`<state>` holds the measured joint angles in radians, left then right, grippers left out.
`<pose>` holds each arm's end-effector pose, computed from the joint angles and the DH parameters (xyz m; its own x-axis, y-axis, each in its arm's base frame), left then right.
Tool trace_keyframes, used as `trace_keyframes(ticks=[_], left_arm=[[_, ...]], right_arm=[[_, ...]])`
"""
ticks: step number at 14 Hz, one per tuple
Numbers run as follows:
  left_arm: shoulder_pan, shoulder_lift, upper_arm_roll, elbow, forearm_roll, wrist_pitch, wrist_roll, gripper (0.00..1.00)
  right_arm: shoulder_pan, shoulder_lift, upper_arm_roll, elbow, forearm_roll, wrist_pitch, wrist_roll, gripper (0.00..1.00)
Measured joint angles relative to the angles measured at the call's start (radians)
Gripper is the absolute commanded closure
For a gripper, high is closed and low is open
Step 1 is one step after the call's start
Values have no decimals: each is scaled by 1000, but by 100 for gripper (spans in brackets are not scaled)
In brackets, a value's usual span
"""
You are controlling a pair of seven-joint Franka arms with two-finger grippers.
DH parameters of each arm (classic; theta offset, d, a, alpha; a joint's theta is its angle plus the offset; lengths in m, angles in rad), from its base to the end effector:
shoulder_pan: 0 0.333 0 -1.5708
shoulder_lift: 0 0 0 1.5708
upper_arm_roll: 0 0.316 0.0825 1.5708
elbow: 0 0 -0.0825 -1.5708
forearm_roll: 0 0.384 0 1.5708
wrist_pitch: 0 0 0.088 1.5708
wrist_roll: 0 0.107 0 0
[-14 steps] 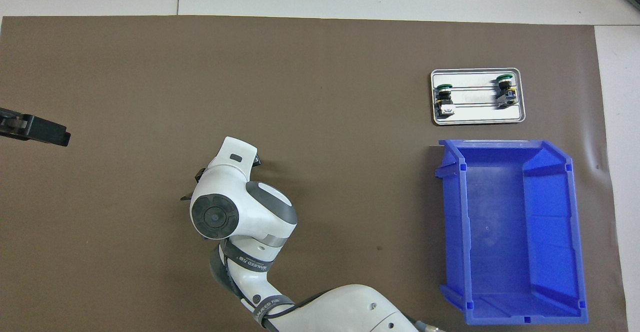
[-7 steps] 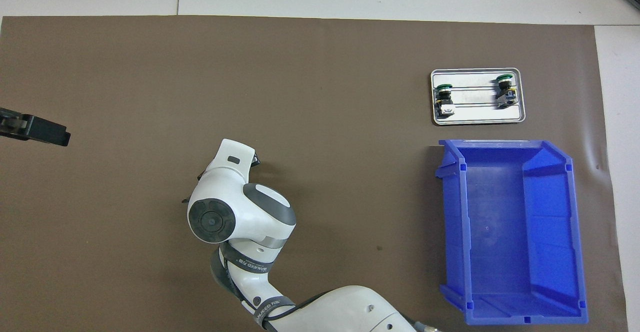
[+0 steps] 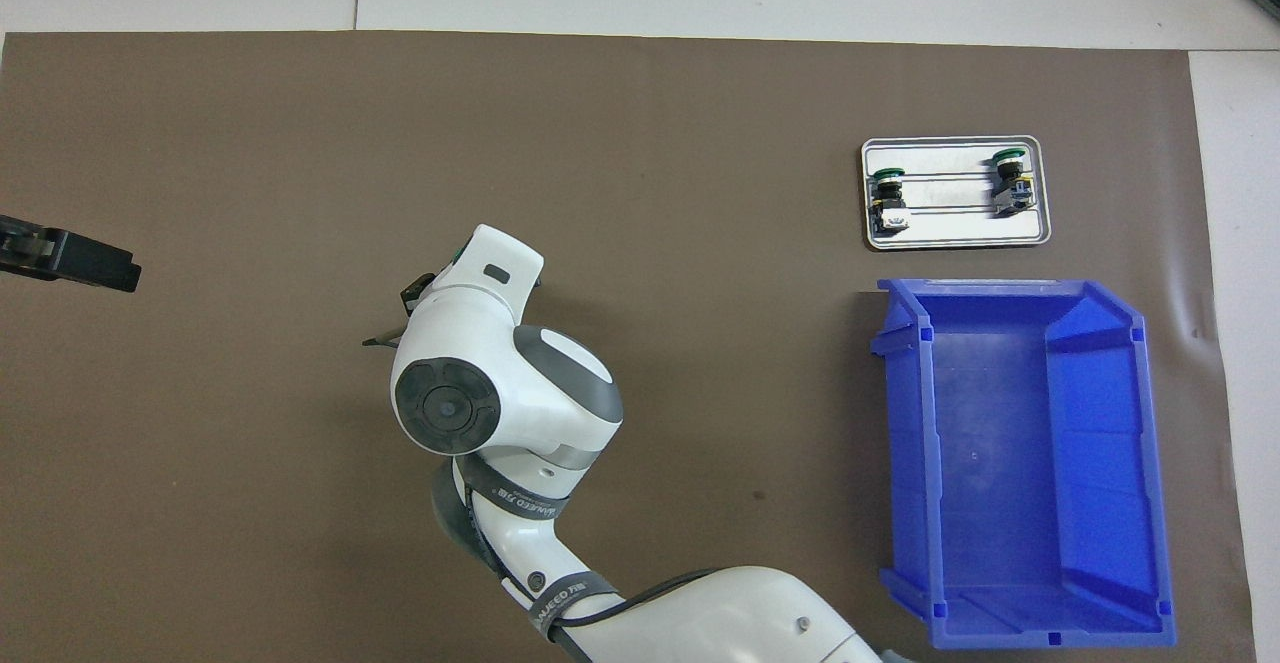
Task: Place and press button with both arms
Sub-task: 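Grasp the upright item with the right gripper and lift it, then carry the held item over the blue bin with the right gripper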
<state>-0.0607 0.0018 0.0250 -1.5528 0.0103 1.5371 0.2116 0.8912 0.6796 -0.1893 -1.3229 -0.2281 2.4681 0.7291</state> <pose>0.5515 -0.0186 0.6290 0.9695 -0.2444 -0.0193 -0.2446 -0.9696 -0.0064 0.5635 0.5280 0.3914 0.8397 0.1489 0.5222 0.1970 -0.9797 -0.0374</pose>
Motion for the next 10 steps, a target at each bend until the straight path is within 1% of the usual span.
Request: trace_keyframes(ticks=[2, 3, 8, 10], left_arm=[[0, 0, 0, 0, 0, 0, 0, 0], [0, 0, 0, 0, 0, 0, 0, 0], [0, 0, 0, 0, 0, 0, 0, 0], [0, 0, 0, 0, 0, 0, 0, 0]], right_arm=[[-57, -80, -8, -32, -1, -15, -16, 100], [-92, -132, -9, -68, -1, -19, -45, 100], [-263, -413, -10, -335, 3, -30, -193, 100], [-322, -520, -9, -454, 44, -47, -290, 100]])
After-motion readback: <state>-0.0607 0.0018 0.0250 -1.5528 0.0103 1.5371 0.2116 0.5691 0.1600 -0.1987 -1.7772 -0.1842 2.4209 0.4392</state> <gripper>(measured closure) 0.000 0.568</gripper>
